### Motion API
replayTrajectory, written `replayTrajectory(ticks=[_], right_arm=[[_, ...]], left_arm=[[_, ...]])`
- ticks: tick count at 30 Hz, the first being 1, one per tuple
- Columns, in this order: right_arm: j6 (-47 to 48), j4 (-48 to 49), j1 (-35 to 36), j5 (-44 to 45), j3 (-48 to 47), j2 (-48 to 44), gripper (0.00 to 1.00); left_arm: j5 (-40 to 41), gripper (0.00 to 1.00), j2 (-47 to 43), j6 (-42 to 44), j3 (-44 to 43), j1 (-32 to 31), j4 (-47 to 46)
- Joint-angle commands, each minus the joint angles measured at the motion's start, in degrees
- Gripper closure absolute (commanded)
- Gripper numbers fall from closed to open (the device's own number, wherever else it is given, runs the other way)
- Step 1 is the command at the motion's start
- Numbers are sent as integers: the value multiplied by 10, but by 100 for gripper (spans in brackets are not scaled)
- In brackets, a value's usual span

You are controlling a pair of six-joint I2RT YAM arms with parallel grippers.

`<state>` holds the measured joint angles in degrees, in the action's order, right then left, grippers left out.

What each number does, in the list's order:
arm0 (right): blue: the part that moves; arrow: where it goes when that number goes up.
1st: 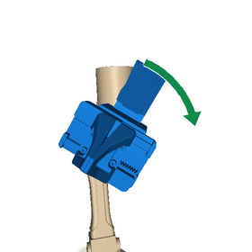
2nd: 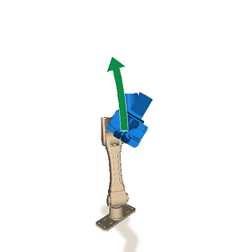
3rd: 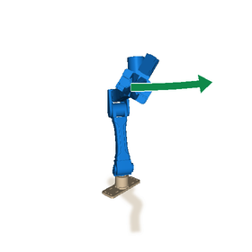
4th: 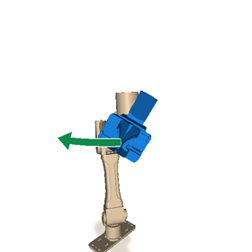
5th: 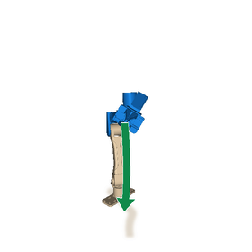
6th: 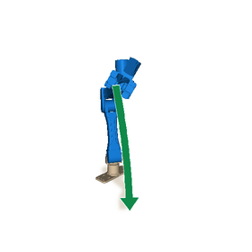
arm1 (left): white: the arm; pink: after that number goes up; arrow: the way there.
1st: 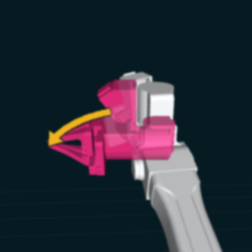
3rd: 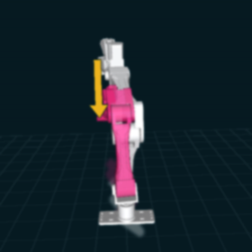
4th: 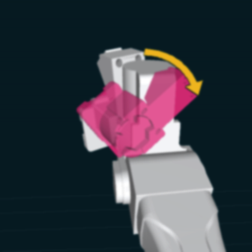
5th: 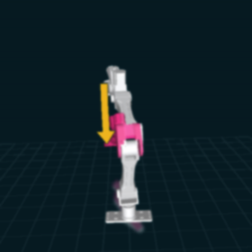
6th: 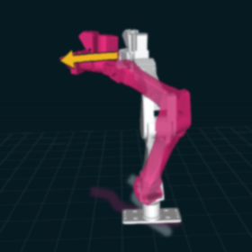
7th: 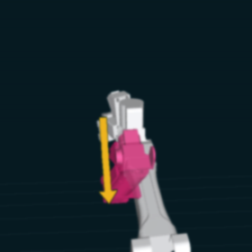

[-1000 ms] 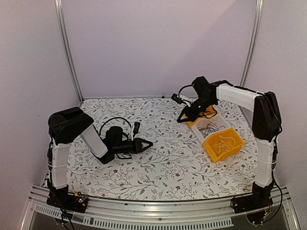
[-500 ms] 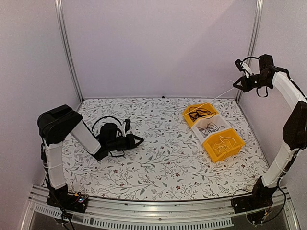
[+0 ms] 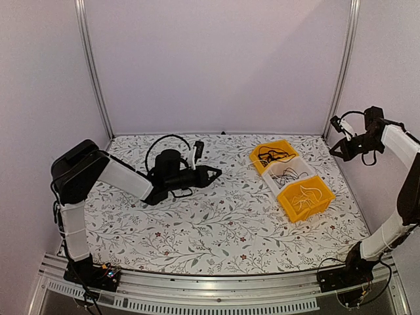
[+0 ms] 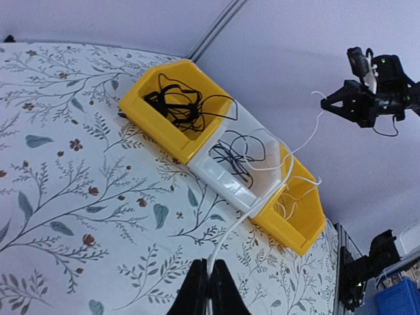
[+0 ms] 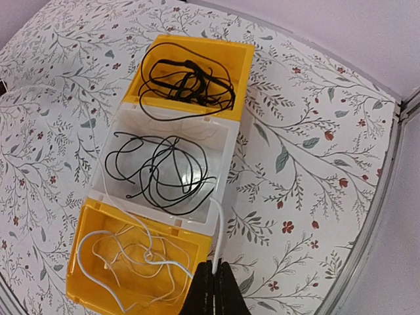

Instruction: Untangle the cables

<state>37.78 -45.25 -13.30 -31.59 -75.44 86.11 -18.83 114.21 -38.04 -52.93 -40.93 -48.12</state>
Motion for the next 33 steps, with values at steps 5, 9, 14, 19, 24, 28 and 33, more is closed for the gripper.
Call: replayTrajectory(ticks=[5,9,14,19,24,28,33], right_arm=[[86,-34,8,-34,123,-36,100],[95,-33,25,-25,149,-22,100],[91,-18,40,-26,171,2,100],[76,-13,44,-30,176,35,91],[66,-20,44,4,151,10,60],[63,-52,44,5,109,-31,51],[64,-73,60,-26,92,-58,46]], left_arm=[[-12,100,-5,84,-154,-84,54],[-19,100,16,93,-215,-106,69],[-27,100,50,103,-281,-129,104],[-29,100,98,94,-321,-137,137],[-20,100,154,82,-359,-143,149],[-9,100,186,75,-391,-149,153],[6,100,220,68,-427,-154,166]])
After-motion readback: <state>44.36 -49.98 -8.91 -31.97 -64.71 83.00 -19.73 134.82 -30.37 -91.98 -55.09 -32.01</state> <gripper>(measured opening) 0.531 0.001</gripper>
